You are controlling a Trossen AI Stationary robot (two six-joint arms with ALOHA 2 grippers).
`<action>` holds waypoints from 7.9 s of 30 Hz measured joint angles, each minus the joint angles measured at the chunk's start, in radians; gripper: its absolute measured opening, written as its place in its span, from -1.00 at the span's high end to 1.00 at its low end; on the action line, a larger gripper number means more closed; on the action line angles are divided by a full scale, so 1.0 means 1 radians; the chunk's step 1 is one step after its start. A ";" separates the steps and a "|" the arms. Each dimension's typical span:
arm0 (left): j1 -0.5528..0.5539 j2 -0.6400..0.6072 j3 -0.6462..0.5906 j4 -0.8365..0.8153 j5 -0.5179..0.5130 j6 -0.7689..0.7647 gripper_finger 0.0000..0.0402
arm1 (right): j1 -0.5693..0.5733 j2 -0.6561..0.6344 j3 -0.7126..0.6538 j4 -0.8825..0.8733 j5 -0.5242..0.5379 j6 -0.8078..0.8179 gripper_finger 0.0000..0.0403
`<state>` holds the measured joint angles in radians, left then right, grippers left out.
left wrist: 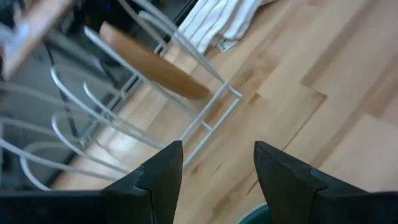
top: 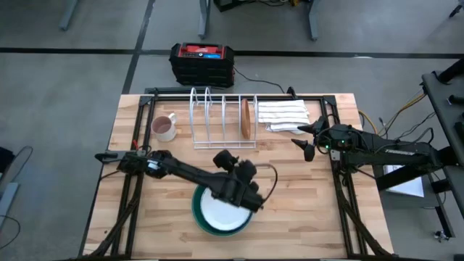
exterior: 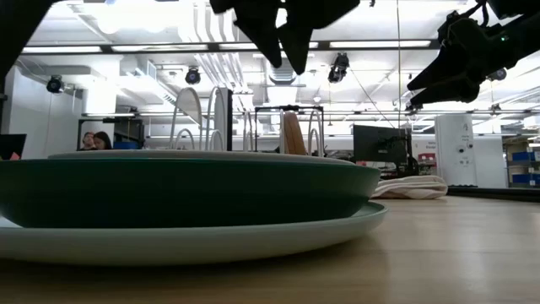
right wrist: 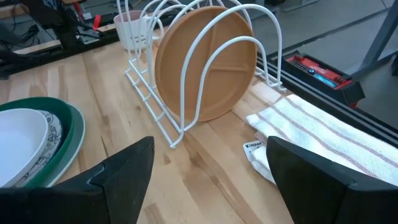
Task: Sort dishes
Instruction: Put the white plate into the dishwasher rack
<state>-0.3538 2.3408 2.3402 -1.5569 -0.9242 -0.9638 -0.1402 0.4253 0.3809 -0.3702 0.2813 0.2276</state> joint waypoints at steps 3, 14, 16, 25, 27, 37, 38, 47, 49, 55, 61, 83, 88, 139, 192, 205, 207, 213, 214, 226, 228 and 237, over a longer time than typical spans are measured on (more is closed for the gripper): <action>-0.034 0.001 -0.020 -0.005 -0.030 0.043 0.07 | 0.000 0.010 0.000 0.001 0.000 0.000 -0.50; -0.100 0.002 -0.113 -0.015 -0.031 -0.048 0.07 | 0.000 0.045 0.000 0.001 0.000 0.008 -0.49; -0.112 0.002 -0.129 -0.015 -0.027 -0.053 0.08 | 0.000 0.055 0.000 0.001 0.001 0.008 -0.50; -0.145 -0.010 -0.146 -0.015 0.061 -0.052 0.20 | 0.000 0.068 0.000 0.000 0.008 0.008 -0.52; -0.150 -0.014 -0.146 -0.015 0.081 -0.031 0.21 | 0.000 0.067 0.000 0.000 0.008 0.007 -0.51; -0.176 -0.120 -0.181 -0.014 0.022 0.123 0.23 | 0.000 0.067 0.000 0.000 0.009 0.006 -0.54; -0.176 -0.140 -0.201 -0.013 0.016 0.128 0.23 | 0.000 0.067 0.000 0.000 0.009 0.006 -0.54; -0.179 -0.387 -0.585 -0.002 0.035 -0.162 0.23 | 0.000 0.067 0.000 0.000 0.009 0.006 -0.54; -0.181 -0.429 -0.666 0.054 0.085 -0.237 0.23 | 0.000 0.067 0.000 0.000 0.009 0.006 -0.54; -0.182 -0.478 -0.812 0.390 0.242 -0.236 0.23 | 0.000 0.067 0.000 0.001 0.009 0.003 -0.52; -0.182 -0.479 -0.877 0.608 0.348 -0.235 0.23 | 0.000 0.067 0.000 0.005 0.009 0.000 -0.54; -0.170 -0.477 -1.076 0.675 0.368 -0.552 0.23 | 0.000 0.067 0.000 0.006 0.008 0.000 -0.52; -0.170 -0.477 -1.106 0.680 0.371 -0.596 0.23 | 0.000 0.067 0.000 0.006 0.008 0.000 -0.49; -0.167 -0.297 -0.778 0.350 0.361 -0.679 0.98 | -0.001 0.067 0.000 0.008 0.008 -0.003 -0.49; -0.141 -0.277 -0.814 0.436 0.513 -0.860 0.11 | -0.001 0.067 -0.002 0.008 0.007 0.000 -0.49; -0.134 -0.237 -0.814 0.453 0.506 -0.886 0.25 | -0.001 0.067 -0.002 0.008 0.007 0.000 -0.49; -0.134 -0.237 -0.814 0.452 0.509 -0.895 0.33 | -0.001 0.067 -0.002 0.008 0.007 0.000 -0.49; -0.132 -0.237 -0.814 0.453 0.514 -0.905 0.58 | 0.000 0.067 -0.002 0.008 0.008 -0.001 -0.49; -0.133 -0.237 -0.814 0.453 0.515 -0.906 0.61 | -0.001 0.067 -0.002 0.008 0.007 -0.001 -0.49; -0.134 -0.234 -0.690 0.244 0.523 -0.922 0.82 | 0.000 0.067 -0.002 0.008 0.008 -0.004 -0.49; -0.133 -0.234 -0.659 0.199 0.522 -0.922 0.82 | 0.000 0.067 -0.002 0.008 0.008 -0.004 -0.49; -0.137 -0.232 -0.475 0.017 0.373 -0.899 0.87 | 0.000 0.067 -0.002 0.008 0.008 -0.004 -0.49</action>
<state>-0.4908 2.1088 1.8656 -1.5399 -0.5511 -1.8632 -0.1407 0.4927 0.3786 -0.3626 0.2890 0.2237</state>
